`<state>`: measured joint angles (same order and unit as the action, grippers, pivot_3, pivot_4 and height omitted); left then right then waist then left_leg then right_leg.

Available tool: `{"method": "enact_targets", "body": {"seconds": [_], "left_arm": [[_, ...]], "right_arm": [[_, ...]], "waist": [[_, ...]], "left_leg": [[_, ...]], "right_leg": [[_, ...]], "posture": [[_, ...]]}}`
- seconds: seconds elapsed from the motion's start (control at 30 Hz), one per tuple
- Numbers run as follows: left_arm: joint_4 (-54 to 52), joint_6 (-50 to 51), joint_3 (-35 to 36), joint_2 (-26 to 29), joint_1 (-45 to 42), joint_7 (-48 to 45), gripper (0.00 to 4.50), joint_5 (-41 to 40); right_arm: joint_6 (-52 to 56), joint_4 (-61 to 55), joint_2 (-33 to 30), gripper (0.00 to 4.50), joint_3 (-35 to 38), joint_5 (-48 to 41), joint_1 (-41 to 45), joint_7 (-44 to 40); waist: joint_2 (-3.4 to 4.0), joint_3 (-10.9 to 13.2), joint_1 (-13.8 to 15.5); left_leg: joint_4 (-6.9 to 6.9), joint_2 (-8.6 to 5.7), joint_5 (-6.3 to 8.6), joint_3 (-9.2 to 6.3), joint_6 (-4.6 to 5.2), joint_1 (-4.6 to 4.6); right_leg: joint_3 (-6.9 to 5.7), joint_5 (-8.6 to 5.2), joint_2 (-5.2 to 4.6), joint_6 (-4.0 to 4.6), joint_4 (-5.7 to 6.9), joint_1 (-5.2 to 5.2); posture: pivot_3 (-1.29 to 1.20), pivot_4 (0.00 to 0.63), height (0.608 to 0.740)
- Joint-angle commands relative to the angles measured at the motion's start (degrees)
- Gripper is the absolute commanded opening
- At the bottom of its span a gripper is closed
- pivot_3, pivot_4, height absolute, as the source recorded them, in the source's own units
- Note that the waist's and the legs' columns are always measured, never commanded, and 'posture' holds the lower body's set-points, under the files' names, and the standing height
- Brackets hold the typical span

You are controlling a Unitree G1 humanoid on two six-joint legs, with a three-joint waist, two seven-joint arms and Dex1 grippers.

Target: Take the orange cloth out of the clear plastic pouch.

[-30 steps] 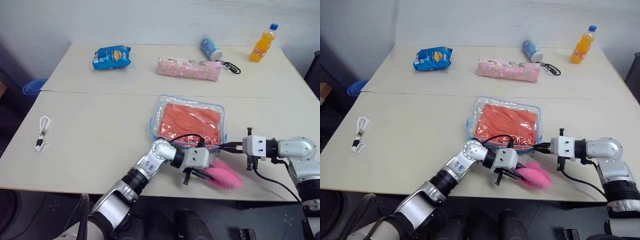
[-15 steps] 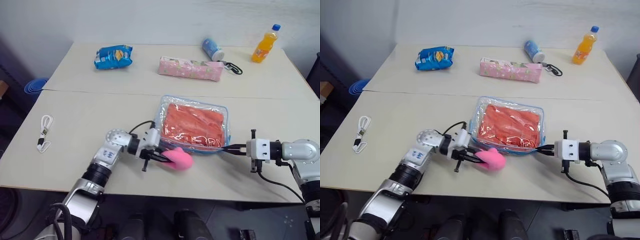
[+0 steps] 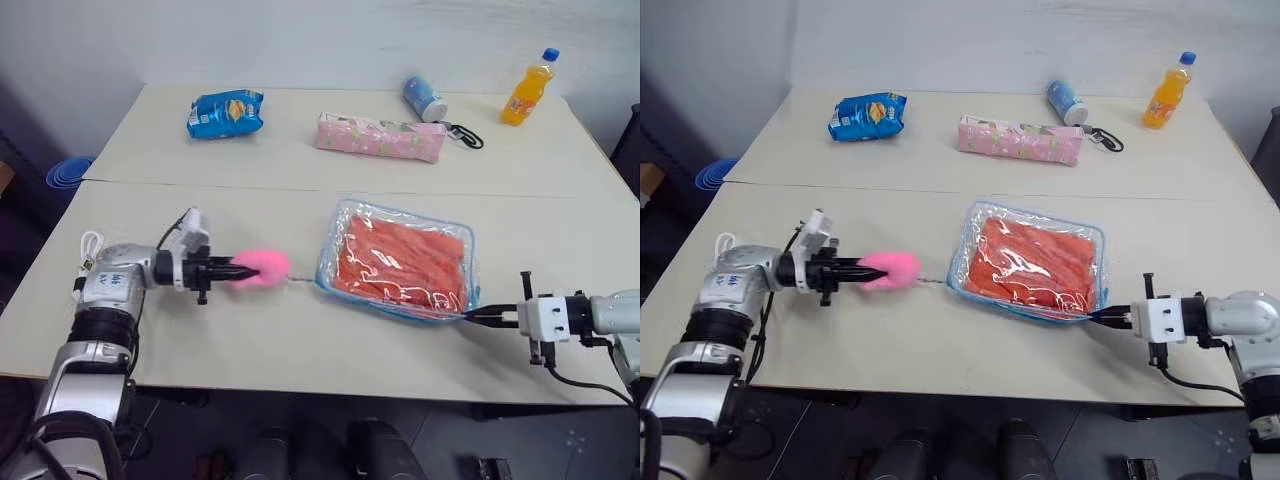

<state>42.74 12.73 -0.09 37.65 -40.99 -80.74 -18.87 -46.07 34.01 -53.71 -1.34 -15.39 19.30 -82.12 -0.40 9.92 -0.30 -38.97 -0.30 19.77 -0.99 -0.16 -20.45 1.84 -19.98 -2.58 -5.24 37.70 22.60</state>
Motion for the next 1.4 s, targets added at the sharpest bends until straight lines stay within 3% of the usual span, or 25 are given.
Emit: {"method": "enact_targets", "body": {"seconds": [0.03,0.17,0.23,0.27,0.57,0.73,0.83,1.0,1.13,1.3,1.4], "left_arm": [[3.6,-1.9,3.2,3.5,-0.4,2.0,0.18,1.2],[2.0,-2.3,4.0,4.2,1.2,1.6,0.18,0.4],[-0.5,-2.8,4.1,4.7,2.8,2.0,0.88,0.8],[-2.3,-2.2,4.1,5.3,3.6,2.4,1.02,0.9],[-13.5,-12.6,6.1,10.2,6.1,0.3,3.75,0.5],[-19.5,-19.1,2.7,8.8,2.0,-1.1,3.94,2.8],[-20.4,-20.1,-0.7,2.8,-0.8,1.4,4.45,3.9],[-15.9,-32.5,-9.0,-9.0,-3.7,2.7,4.45,10.4],[-9.3,-38.3,-12.5,-15.1,-6.7,6.0,4.45,14.5],[-3.6,-42.2,-14.1,-19.0,-9.5,8.0,4.45,16.6],[-2.4,-42.0,-14.8,-19.0,-10.0,6.2,3.94,16.5]], "right_arm": [[-1.8,3.5,-2.8,0.0,3.0,-0.7,1.0,-0.9],[3.0,2.2,-2.1,0.0,3.2,-2.5,2.0,0.3],[11.0,-2.4,-1.9,0.0,4.0,-6.9,0.4,0.3],[12.3,-4.6,-1.6,0.0,4.8,-8.4,-0.2,0.9],[35.8,-30.2,-2.8,2.86,19.1,-20.2,-17.2,7.7],[43.0,-46.4,0.0,4.49,26.3,-23.1,-31.0,11.9],[44.6,-53.6,4.0,4.5,26.4,-22.7,-36.4,15.5],[44.0,-59.1,9.2,4.5,22.6,-18.2,-40.9,18.8],[43.9,-61.1,11.9,4.5,21.6,-16.3,-41.5,21.3],[43.3,-63.7,14.4,4.5,20.4,-14.5,-43.5,23.0],[42.7,-64.9,15.7,4.5,20.2,-13.6,-45.4,24.0]], "waist": [[-0.02,0.0,0.0],[-0.02,0.0,-0.2],[-0.01,0.0,-0.4],[-0.01,0.0,-0.5],[0.03,0.1,0.1],[0.02,0.1,0.9],[0.0,0.1,1.1],[-0.02,0.1,1.7],[-0.18,0.2,1.1],[-0.22,0.2,1.3],[-0.22,0.2,1.4]], "left_leg": [[0.0,0.0,0.0,0.0,0.0,0.0],[0.01,0.01,0.01,0.0,-0.02,-0.01],[0.05,0.02,0.02,0.0,-0.04,-0.01],[0.09,0.02,0.01,0.0,-0.05,-0.01],[0.17,0.05,0.1,-0.04,-0.01,-0.08],[0.23,0.05,0.14,-0.1,-0.08,-0.22],[0.22,0.03,0.17,-0.07,-0.04,-0.2],[0.03,0.0,0.29,-0.01,0.17,-0.22],[-0.01,0.0,0.27,0.1,0.13,-0.26],[0.0,0.03,0.28,0.07,0.15,-0.22],[-0.01,0.02,0.27,0.09,0.15,-0.21]], "right_leg": [[0.0,0.0,0.0,0.0,0.0,0.0],[0.0,0.0,-0.01,0.0,0.01,0.03],[0.01,0.0,-0.01,0.0,0.02,0.05],[0.02,0.0,-0.01,0.0,0.02,0.08],[0.0,-0.02,-0.05,0.03,-0.04,0.13],[-0.08,-0.02,-0.05,0.04,-0.3,0.13],[-0.05,-0.01,-0.02,0.02,-0.32,0.08],[0.01,0.01,0.03,-0.03,-0.27,0.06],[0.09,0.03,0.11,-0.06,-0.25,0.14],[0.09,0.03,0.17,-0.06,-0.15,0.16],[0.1,0.03,0.16,-0.06,-0.12,0.15]], "posture": [[0.0,0.15,0.74],[0.0,0.15,0.74],[0.0,0.15,0.74],[0.0,0.15,0.74],[0.0,0.15,0.74],[0.0,0.15,0.74],[0.0,0.15,0.74],[0.0,0.15,0.74],[0.0,0.15,0.74],[0.0,0.15,0.74],[0.0,0.15,0.74]]}}
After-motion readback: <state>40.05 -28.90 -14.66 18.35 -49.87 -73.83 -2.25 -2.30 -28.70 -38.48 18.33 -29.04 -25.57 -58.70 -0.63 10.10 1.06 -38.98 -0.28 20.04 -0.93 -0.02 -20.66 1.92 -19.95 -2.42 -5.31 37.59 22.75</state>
